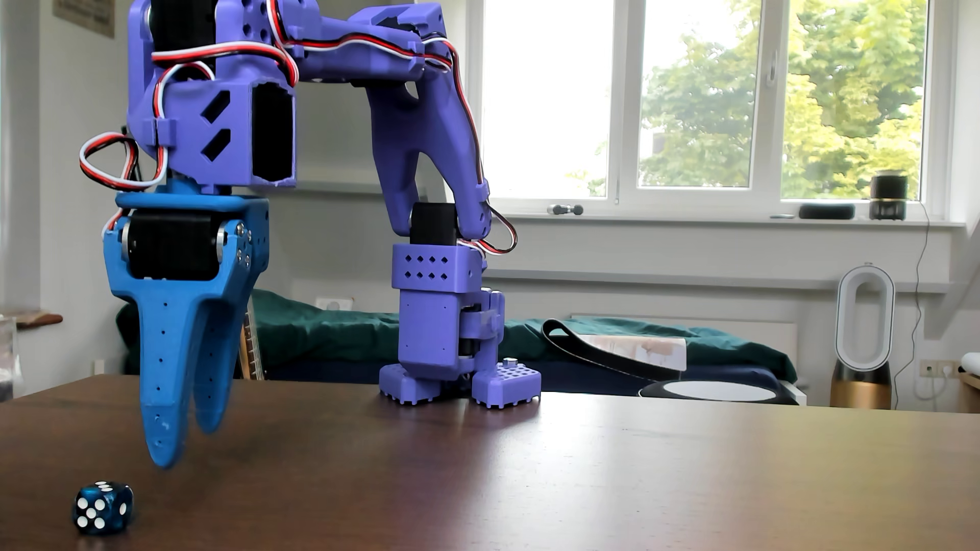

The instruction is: Grab the blue dice

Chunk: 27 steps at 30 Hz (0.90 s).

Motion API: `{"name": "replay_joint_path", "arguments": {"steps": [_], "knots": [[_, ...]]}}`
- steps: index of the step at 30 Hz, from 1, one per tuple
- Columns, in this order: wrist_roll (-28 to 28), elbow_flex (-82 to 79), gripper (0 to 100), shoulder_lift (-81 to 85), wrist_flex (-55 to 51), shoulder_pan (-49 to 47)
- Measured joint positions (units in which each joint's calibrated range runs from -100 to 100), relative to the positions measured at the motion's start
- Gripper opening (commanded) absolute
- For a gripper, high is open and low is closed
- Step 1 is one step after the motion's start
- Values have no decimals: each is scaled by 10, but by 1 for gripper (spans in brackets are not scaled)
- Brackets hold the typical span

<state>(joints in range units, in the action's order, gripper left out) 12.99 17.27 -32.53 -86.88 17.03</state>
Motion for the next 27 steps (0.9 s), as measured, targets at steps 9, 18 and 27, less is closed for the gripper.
{"name": "replay_joint_path", "arguments": {"steps": [9,18,27], "knots": [[8,0,24,-38,34,9],[9,38,24,-38,36,7],[9,56,24,-39,36,10]]}}
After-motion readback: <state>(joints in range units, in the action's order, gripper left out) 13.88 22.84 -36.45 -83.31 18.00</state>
